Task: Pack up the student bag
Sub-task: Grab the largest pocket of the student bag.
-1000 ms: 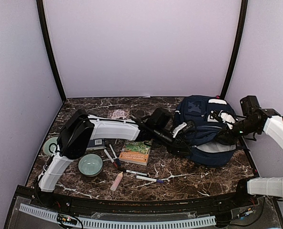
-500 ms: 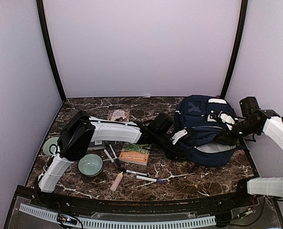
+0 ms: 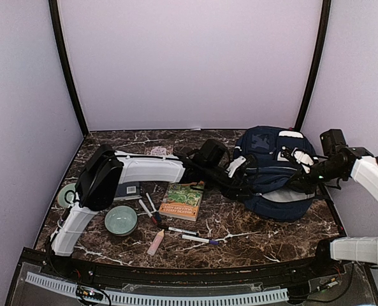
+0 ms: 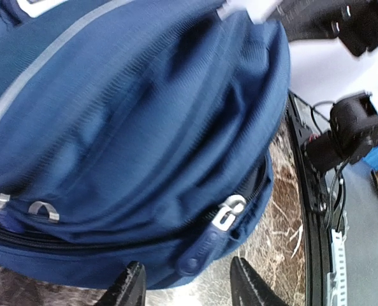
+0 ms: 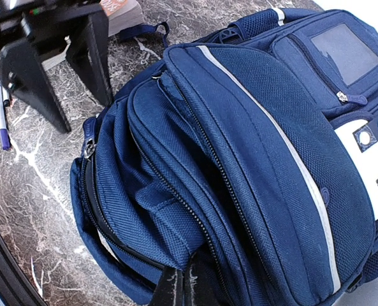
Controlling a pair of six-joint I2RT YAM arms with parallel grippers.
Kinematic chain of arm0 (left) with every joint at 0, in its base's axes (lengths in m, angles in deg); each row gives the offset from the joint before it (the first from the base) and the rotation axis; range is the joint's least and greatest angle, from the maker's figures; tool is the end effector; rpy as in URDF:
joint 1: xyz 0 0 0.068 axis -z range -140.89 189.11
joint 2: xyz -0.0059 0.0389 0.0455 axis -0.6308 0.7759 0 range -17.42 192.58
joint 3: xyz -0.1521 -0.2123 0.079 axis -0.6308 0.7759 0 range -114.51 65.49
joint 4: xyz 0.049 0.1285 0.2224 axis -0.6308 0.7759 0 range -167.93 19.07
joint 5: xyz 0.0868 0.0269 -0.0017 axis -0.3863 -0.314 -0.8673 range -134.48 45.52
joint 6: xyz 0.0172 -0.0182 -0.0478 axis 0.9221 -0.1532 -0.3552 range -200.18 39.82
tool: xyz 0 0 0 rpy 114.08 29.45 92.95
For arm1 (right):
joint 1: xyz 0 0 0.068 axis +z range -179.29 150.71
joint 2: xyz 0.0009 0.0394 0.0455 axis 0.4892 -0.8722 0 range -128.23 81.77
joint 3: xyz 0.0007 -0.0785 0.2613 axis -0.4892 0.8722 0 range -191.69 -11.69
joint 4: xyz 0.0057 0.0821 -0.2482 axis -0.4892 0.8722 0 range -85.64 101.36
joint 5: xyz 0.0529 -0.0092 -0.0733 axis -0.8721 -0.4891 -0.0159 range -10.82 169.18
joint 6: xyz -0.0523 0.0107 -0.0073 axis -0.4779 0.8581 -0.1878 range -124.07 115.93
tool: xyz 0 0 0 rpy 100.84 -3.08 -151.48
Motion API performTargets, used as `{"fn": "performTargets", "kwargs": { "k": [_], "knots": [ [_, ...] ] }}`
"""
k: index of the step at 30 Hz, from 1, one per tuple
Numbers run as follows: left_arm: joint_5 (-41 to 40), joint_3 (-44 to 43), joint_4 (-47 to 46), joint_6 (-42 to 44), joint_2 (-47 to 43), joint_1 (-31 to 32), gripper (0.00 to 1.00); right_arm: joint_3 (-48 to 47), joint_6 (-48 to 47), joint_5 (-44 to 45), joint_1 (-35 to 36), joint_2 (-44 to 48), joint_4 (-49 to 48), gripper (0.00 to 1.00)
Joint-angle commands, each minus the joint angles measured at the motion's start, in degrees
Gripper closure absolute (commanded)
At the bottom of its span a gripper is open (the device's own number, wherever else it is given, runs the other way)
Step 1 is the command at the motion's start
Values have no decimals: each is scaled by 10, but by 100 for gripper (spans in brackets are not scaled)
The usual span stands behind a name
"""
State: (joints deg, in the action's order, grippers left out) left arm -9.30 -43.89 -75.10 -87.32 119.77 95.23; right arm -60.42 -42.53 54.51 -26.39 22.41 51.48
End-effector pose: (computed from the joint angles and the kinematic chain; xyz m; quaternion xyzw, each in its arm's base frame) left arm 0.2879 -0.4656 0.1792 0.4794 0.6916 -0.4712 0.2642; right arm 0.1931 0.0247 0.2646 -0.3869 0.8570 0.1125 0.3211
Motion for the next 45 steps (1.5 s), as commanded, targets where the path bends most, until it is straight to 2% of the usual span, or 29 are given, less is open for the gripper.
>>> {"fn": "performTargets", "kwargs": {
  "k": [1, 4, 7, 15, 22, 27, 30, 35, 45],
  "knots": [
    [-3, -7, -14, -23, -48, -10, 54, -3, 9, -23, -3, 11, -35, 100],
    [-33, -7, -11, -26, -44, -15, 48, 1, 11, -25, -3, 12, -38, 100],
    [-25, -32, -2, -34, -20, -18, 40, 5, 12, -26, -3, 11, -43, 100],
    [90, -64, -27, -70, 24, -12, 44, 2, 14, -31, -3, 9, -44, 100],
    [86, -75, 11, -41, 39, 3, 44, -1, 22, -36, -3, 9, -50, 100],
    [51, -73, 33, -16, 39, 10, 45, -3, 22, -38, -3, 7, -50, 100],
    [34, -72, 34, -11, 40, 11, 50, -5, 24, -40, -3, 7, -49, 100],
    [27, -73, 28, -12, 41, 10, 63, -4, 26, -42, -3, 7, -49, 100],
    [30, -74, 56, 5, 23, 10, 100, -3, 13, -26, -3, 13, -35, 100]
  ]
}}
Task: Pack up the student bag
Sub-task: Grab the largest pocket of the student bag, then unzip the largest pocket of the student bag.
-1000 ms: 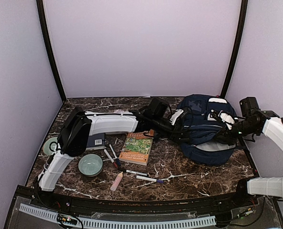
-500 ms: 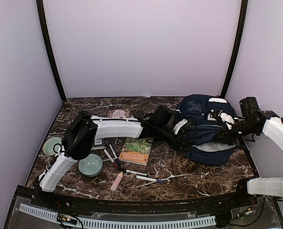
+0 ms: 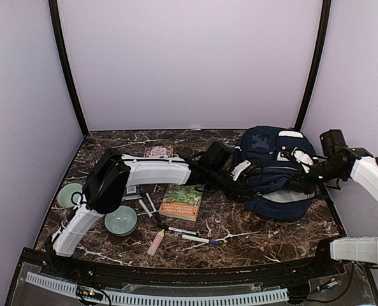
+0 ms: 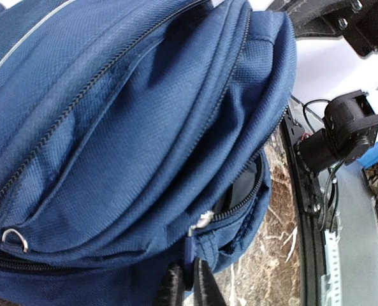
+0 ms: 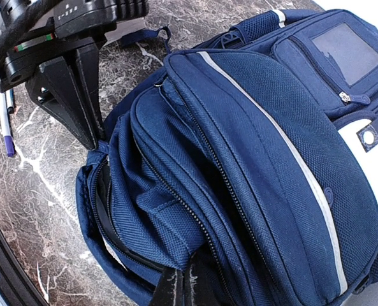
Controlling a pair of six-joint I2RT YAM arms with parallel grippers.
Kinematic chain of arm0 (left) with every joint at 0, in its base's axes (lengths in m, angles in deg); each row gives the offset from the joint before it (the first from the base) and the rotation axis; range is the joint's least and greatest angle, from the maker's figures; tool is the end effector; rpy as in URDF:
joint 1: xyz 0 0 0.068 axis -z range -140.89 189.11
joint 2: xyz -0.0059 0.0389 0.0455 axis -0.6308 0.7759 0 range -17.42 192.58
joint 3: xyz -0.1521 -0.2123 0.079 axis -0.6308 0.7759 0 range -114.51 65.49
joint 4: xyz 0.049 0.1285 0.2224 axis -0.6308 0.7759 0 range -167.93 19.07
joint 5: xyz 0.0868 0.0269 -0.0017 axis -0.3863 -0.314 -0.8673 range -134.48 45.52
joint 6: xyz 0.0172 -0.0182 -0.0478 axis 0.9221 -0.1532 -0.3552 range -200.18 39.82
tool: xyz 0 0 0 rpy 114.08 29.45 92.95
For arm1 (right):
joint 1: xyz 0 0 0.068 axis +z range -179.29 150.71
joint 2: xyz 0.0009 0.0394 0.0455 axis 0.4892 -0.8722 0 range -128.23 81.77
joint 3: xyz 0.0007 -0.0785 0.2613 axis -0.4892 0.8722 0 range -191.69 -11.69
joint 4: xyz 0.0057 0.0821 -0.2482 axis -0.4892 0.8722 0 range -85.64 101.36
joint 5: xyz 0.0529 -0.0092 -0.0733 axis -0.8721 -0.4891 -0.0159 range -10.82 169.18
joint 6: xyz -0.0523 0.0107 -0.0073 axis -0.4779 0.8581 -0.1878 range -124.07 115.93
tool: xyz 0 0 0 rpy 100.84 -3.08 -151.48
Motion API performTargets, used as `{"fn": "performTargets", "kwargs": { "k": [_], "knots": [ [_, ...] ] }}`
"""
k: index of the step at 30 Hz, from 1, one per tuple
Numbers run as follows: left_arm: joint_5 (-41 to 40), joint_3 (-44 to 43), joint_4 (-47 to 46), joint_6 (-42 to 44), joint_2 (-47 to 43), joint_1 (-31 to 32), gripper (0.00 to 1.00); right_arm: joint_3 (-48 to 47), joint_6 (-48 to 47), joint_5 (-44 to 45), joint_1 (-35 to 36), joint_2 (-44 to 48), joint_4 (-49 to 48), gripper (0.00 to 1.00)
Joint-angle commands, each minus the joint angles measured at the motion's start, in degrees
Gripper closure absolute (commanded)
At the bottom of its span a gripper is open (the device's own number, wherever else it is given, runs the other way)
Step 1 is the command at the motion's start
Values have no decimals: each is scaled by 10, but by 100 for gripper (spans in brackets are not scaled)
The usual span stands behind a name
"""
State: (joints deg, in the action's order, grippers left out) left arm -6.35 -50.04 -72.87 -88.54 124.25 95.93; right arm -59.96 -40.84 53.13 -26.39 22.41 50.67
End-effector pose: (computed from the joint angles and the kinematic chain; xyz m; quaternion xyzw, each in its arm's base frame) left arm 0.2885 -0.4813 0.1704 0.4841 0.6851 -0.4897 0.2377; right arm 0.1935 0.0255 0.2632 -0.3768 0.8581 0.1272 0.3247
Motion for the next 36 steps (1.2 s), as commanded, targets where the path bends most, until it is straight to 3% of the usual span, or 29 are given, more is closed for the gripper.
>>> {"fn": "performTargets", "kwargs": {
  "k": [1, 17, 36],
  "knots": [
    [-1, -11, 41, 23, -27, 3, 100, -8, -7, -7, -3, 15, -23, 100],
    [-104, 37, 86, 41, -72, -66, 100, -19, -36, 29, -3, 28, 16, 100],
    [-212, -38, 23, -32, 8, -101, 100, -103, 9, -30, -3, -2, 17, 100]
  ]
}}
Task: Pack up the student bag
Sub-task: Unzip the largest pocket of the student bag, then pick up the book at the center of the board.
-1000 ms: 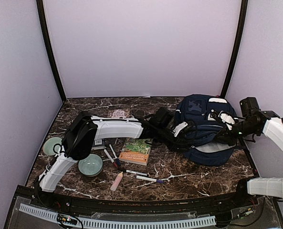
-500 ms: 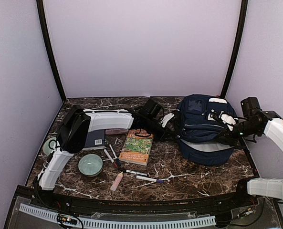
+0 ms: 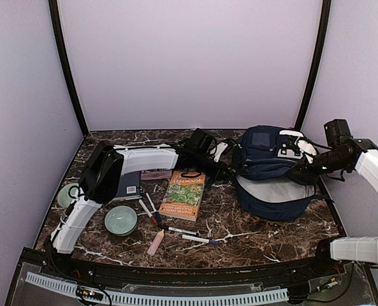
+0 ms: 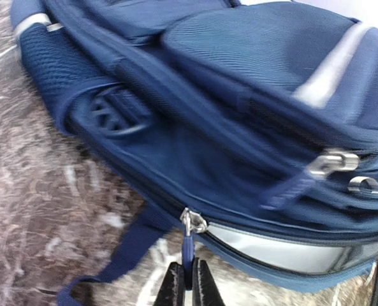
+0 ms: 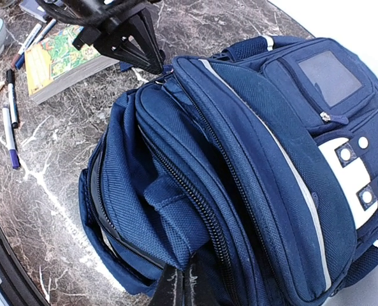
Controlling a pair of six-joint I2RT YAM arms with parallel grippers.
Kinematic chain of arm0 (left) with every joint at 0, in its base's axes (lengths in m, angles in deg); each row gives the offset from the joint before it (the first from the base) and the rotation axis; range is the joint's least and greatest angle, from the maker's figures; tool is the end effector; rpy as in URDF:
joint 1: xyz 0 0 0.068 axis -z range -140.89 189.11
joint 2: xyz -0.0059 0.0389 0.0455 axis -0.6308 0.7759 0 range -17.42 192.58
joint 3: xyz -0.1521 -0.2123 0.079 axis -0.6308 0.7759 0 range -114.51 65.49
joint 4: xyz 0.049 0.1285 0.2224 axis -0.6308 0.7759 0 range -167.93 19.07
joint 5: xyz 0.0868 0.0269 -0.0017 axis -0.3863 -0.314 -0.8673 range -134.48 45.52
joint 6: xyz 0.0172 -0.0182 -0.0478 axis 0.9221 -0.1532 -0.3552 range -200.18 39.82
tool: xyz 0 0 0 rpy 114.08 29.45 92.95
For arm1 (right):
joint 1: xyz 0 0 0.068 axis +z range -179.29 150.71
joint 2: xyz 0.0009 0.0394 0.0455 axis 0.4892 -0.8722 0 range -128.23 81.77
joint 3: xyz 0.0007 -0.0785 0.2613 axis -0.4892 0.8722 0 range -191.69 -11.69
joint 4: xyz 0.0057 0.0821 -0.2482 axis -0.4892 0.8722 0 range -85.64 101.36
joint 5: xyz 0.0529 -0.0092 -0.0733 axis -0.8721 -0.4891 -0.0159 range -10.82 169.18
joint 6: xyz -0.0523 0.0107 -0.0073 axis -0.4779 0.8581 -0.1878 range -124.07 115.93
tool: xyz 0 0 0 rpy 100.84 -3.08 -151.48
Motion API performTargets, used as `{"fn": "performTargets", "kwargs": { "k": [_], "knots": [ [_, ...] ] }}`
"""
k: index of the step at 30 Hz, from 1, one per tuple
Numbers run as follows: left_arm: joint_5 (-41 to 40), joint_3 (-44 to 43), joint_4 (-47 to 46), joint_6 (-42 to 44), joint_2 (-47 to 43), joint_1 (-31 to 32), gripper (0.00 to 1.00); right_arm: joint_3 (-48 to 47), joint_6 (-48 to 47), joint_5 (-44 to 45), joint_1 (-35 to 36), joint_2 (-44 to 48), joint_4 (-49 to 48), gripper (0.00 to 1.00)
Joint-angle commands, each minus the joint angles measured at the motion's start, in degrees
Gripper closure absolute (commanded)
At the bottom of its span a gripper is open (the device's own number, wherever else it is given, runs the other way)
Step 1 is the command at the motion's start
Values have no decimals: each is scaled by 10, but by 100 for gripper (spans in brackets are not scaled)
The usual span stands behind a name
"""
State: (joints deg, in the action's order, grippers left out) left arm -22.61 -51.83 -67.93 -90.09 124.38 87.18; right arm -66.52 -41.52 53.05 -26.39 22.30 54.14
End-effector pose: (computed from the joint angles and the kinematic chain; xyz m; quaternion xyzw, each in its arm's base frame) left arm 0.3667 -0.4281 0.1693 0.3675 0.7922 -0.3685 0.3187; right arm 0.1956 0.0256 0.2948 -0.3847 0.8468 0.1171 0.3482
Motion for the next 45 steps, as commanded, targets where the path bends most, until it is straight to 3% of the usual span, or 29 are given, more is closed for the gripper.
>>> {"fn": "performTargets", "kwargs": {
  "k": [1, 7, 13, 17, 21, 24, 33, 37, 40, 45],
  "knots": [
    [-53, -24, -31, -19, 9, -15, 100, -41, 17, -26, -3, -1, -17, 100],
    [-52, -31, -46, -32, 9, -15, 100, -20, 13, -7, -3, 2, -30, 100],
    [-62, 27, -3, -16, -75, -15, 71, 31, -39, 10, -3, -18, -21, 98],
    [-85, 121, 20, 2, -172, -15, 54, 39, -79, -4, -2, -21, 3, 71],
    [-112, 229, 39, 5, -264, -15, 47, 5, -89, -34, 6, -36, 29, 53],
    [-153, 284, 67, -4, -313, -15, 46, -10, -23, -40, 25, -56, -19, 50],
    [-257, 371, 166, -43, -405, -22, 24, -72, 115, -62, 175, -191, -146, 49],
    [-250, 408, 174, -72, -420, -36, 20, -122, 194, -57, 230, -264, -194, 47],
    [-235, 430, 172, -98, -421, -53, 12, -130, 289, -91, 256, -304, -260, 46],
    [-189, 457, 144, -134, -424, -88, 11, -156, 368, -77, 314, -382, -310, 48]
  ]
}}
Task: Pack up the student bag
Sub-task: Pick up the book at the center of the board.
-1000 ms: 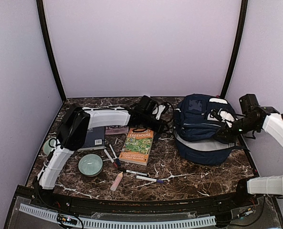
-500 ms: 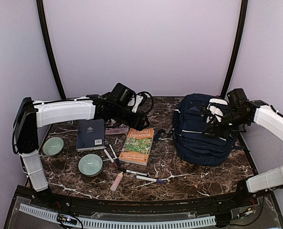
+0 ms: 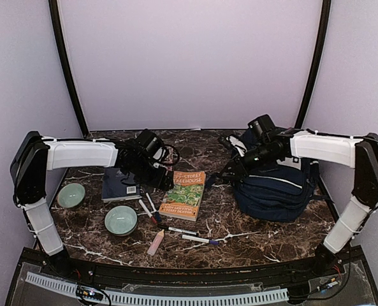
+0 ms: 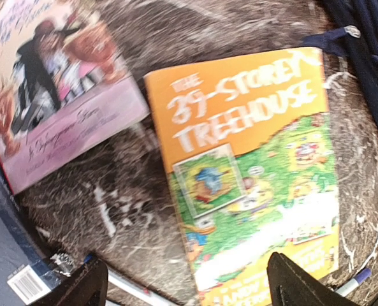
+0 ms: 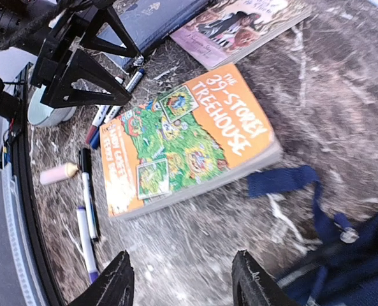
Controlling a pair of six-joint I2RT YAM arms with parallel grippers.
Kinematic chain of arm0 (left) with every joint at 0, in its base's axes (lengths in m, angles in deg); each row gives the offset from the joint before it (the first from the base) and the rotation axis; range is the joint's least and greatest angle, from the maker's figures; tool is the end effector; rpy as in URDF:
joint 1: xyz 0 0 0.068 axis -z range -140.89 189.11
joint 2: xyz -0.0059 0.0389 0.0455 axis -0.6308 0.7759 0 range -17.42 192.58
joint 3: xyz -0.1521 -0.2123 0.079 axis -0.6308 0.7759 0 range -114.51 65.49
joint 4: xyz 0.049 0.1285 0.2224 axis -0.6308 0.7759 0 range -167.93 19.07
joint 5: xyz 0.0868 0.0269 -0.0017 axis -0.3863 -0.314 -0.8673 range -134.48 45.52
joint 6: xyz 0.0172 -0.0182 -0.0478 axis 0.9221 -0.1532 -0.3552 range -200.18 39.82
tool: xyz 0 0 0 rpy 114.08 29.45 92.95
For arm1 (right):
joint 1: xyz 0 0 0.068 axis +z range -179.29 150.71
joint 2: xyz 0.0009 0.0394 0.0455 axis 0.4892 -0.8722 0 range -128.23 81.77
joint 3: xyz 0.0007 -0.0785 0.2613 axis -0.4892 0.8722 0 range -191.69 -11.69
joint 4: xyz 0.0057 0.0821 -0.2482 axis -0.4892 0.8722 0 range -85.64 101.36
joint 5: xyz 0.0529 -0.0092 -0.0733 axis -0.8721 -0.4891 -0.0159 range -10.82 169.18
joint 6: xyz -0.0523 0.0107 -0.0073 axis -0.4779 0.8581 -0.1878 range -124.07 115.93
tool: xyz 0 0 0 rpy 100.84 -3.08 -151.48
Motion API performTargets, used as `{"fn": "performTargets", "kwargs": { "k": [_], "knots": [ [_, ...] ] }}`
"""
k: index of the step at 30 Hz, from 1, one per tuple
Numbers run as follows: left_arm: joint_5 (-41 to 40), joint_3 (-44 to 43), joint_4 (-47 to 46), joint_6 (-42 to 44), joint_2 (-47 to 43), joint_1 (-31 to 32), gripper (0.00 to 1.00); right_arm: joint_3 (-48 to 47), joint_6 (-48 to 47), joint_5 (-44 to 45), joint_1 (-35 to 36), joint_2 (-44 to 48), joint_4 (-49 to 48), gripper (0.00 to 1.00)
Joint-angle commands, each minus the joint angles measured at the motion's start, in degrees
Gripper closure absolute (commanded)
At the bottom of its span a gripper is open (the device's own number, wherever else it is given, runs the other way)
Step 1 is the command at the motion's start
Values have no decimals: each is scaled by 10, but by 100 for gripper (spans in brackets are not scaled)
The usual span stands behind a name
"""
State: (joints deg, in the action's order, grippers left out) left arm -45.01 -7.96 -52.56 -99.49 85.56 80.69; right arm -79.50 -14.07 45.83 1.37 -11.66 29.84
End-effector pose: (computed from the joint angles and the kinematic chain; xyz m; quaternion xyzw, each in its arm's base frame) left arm 0.2882 -0.2552 0.2126 0.1827 0.9357 -0.1491 0.2623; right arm 0.2892 0.1942 0.2446 -0.4034 0.8138 0.3233 0.2654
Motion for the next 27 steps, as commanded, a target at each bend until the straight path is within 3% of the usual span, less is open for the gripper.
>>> {"fn": "performTargets", "kwargs": {
  "k": [1, 6, 12, 21, 27],
  "knots": [
    [44, 22, -16, -44, -35, -28, 11, -32, 103, 8, 45, -56, -75, 48],
    [63, 25, -27, -66, -15, -39, 12, -30, 184, 56, 55, -86, -132, 46],
    [92, 31, -56, -60, 20, -51, 13, -54, 240, 33, 59, -147, -132, 45],
    [136, 38, -111, -79, 60, -59, 14, -83, 244, 17, 75, -203, -115, 40],
    [161, 65, -134, -116, 63, -59, 21, -74, 248, 12, 75, -230, -120, 48]
  ]
}}
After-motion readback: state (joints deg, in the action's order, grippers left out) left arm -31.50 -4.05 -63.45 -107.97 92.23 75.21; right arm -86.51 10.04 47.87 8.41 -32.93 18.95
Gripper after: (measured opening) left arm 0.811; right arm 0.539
